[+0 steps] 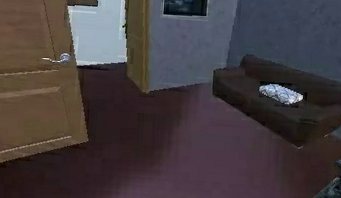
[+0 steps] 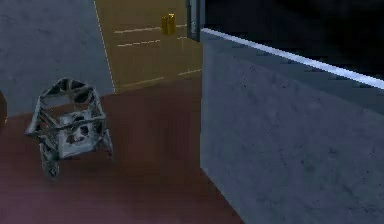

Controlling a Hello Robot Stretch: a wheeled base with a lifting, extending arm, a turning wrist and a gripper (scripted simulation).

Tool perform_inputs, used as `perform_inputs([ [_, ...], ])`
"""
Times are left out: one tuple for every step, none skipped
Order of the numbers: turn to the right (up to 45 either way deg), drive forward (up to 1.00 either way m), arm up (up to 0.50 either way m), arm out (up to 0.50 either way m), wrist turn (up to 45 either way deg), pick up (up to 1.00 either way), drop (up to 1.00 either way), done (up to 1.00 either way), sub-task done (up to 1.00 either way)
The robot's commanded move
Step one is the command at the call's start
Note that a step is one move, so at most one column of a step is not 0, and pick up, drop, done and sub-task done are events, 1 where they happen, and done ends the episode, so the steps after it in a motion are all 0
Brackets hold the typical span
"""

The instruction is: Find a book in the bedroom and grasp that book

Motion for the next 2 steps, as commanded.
perform_inputs([
  [-6.0, 0.0, 0.0, 0.0, 0.0, 0.0, 0.0, 0.0, 0.0],
  [0.0, 1.0, 0.0, 0.0, 0.0, 0.0, 0.0, 0.0, 0.0],
])
